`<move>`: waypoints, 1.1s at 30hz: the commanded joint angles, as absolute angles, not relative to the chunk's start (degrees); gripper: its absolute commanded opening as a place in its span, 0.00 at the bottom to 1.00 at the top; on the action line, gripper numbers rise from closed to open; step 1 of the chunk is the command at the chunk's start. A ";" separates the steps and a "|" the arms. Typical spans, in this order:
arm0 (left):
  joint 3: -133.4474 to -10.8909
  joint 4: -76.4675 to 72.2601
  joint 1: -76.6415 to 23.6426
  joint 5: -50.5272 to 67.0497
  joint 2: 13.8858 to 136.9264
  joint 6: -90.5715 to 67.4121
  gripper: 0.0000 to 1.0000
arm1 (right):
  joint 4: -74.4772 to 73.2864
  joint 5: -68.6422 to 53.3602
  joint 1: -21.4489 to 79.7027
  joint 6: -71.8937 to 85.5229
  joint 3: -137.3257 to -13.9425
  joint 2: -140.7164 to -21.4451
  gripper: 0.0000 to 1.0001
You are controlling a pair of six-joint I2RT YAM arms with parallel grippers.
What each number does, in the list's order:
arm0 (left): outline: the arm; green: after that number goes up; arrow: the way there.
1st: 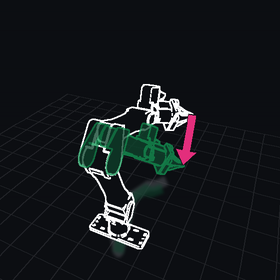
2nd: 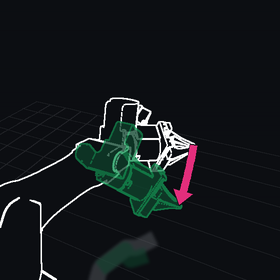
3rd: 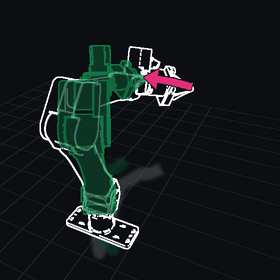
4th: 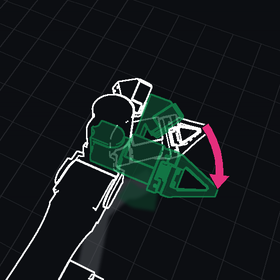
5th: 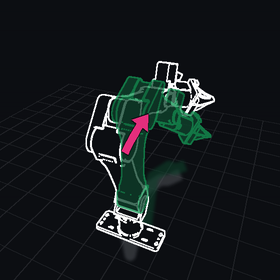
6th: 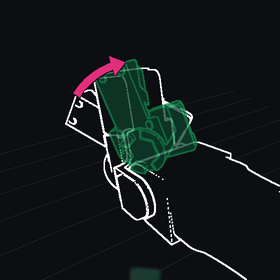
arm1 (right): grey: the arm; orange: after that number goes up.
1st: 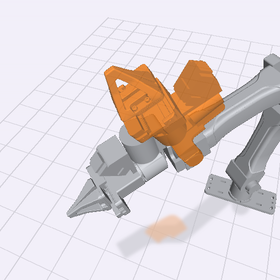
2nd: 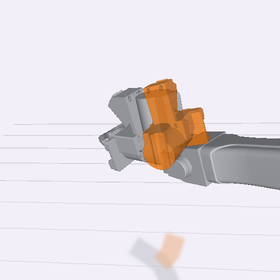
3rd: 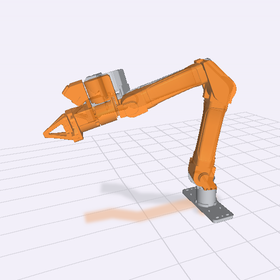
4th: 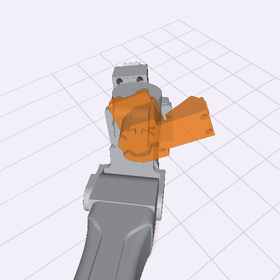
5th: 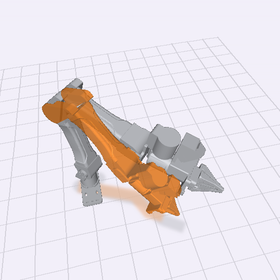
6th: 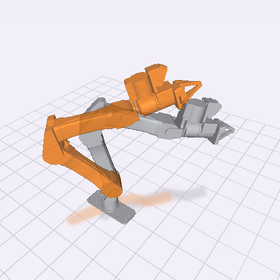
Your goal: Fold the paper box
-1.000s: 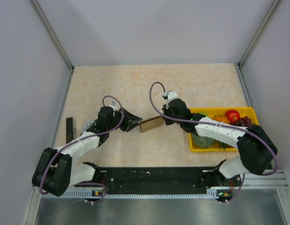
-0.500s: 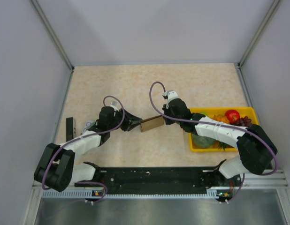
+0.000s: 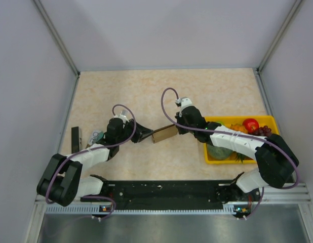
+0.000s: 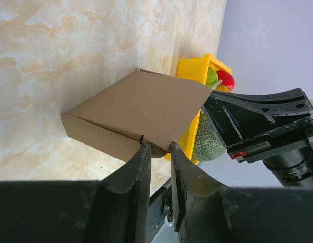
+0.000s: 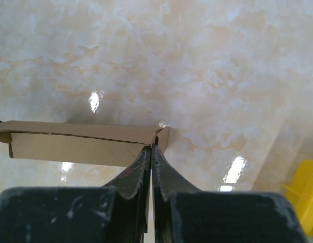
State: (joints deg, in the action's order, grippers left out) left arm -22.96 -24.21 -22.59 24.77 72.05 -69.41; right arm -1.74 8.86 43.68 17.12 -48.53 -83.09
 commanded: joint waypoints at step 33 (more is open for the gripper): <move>-15.21 -26.19 -33.13 8.17 73.30 -49.04 0.13 | -11.23 3.34 41.92 20.83 -49.13 -75.15 0.39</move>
State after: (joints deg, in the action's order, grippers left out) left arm -16.84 -36.38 -32.47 8.47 69.97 -51.44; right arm -5.21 5.67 42.33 19.79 -47.79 -80.01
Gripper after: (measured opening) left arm 0.155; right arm 0.316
